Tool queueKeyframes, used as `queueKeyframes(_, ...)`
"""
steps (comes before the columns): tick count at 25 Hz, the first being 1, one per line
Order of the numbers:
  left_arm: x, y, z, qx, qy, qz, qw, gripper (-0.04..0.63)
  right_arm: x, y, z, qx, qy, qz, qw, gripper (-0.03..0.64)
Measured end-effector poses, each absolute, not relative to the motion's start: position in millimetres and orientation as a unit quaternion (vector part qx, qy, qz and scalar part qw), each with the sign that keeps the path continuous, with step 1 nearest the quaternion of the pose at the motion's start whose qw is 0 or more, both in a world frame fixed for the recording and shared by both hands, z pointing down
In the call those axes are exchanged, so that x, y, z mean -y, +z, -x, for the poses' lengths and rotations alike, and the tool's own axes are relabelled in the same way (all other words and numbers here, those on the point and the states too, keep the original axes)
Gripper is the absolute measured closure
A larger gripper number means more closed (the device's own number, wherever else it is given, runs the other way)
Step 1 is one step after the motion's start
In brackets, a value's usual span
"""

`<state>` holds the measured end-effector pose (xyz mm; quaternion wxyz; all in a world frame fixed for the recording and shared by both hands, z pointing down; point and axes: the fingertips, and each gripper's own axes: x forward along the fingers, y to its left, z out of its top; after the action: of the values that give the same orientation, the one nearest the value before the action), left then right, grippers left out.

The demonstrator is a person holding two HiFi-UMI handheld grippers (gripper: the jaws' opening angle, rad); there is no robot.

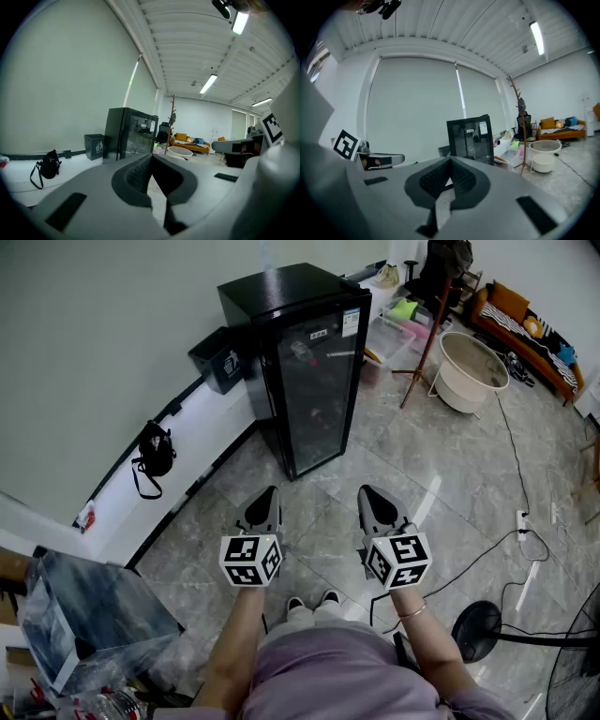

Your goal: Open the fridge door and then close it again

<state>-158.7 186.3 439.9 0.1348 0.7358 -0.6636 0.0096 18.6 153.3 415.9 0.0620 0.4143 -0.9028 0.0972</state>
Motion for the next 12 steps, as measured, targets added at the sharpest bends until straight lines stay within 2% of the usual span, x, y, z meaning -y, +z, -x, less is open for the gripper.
queueKeyframes(12, -186, 433, 141, 0.664, -0.015, -0.735, 0.134, 0.589, -143, 417, -45, 0.902, 0.093, -0.417, 0.059, 0.615)
